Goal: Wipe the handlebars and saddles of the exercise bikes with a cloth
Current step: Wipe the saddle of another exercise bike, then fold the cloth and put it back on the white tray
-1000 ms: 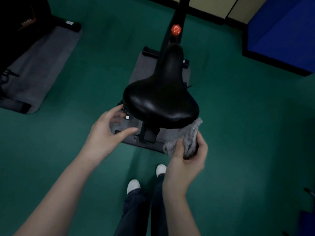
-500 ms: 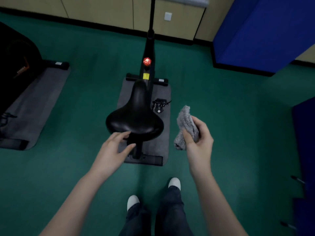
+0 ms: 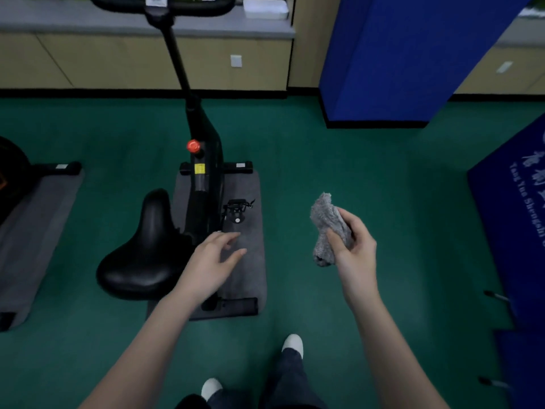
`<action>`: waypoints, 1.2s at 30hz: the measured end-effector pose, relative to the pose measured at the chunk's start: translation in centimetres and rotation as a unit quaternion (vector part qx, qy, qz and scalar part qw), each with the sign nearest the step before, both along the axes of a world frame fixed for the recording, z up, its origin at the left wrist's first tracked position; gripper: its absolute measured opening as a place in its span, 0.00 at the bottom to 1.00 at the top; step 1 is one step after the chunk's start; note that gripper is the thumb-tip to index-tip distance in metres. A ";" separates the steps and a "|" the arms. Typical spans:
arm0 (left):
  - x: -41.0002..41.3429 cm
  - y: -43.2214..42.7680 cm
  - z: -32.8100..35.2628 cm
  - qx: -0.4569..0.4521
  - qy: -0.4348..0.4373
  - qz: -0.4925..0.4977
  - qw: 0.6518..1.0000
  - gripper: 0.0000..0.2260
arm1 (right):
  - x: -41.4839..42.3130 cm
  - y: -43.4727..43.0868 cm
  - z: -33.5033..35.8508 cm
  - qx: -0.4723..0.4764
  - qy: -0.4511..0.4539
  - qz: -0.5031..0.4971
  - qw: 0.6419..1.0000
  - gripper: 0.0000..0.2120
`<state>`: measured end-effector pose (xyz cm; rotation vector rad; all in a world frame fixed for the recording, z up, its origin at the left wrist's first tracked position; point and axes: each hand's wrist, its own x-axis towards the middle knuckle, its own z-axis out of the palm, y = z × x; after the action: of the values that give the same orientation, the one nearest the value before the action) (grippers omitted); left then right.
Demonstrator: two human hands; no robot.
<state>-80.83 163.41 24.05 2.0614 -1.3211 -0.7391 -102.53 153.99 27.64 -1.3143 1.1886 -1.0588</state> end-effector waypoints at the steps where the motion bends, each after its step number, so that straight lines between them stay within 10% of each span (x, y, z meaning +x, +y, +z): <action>1: -1.1 -1.5 0.3 0.003 -0.002 -0.009 1.000 0.18 | -1.2 -1.3 0.3 0.000 0.000 -0.004 1.000 0.18; 18: -14.4 -20.4 4.1 -0.034 -0.004 -0.107 0.994 0.17 | -10.8 -15.3 2.3 -0.015 -0.039 -0.021 0.999 0.18; 36: -7.0 -45.5 6.0 -0.129 0.198 -0.026 0.971 0.12 | 2.2 -38.8 4.1 -0.001 -0.115 0.054 0.992 0.14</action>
<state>-87.81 117.93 30.09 1.5806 -1.1758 -0.8946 -100.35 115.18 31.69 -1.2081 0.9347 -1.1000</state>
